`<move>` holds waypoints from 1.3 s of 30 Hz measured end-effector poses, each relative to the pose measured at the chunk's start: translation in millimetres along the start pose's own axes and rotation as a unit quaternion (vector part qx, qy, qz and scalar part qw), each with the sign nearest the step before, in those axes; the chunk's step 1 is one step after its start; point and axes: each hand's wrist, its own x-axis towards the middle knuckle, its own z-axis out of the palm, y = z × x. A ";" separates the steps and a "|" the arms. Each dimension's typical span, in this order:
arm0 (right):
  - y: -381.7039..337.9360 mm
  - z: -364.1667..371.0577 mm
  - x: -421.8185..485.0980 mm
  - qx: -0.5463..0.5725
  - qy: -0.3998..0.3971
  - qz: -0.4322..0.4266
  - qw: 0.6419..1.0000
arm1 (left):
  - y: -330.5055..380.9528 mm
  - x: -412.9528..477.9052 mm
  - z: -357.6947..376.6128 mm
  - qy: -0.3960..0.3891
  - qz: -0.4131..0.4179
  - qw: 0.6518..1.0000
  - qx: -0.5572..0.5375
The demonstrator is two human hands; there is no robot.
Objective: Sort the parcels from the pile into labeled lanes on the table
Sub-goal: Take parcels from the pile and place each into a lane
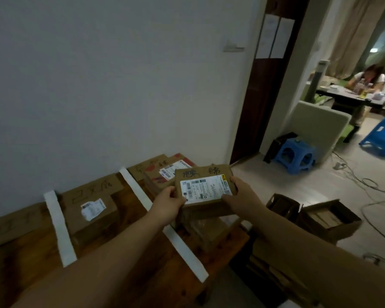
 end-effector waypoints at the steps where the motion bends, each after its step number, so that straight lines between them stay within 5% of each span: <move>1: 2.6 -2.5 10.5 -0.004 -0.018 -0.011 1.000 | 0.6 2.7 4.7 0.007 -0.008 1.000 -0.004; 27: 33.1 46.5 199.4 -0.063 -0.323 -0.142 0.934 | 1.9 74.9 36.4 0.217 -0.128 0.968 -0.006; 39: -62.7 45.9 155.2 -0.132 -0.335 -0.317 0.878 | 14.2 -35.1 -20.8 0.317 -0.233 0.915 0.092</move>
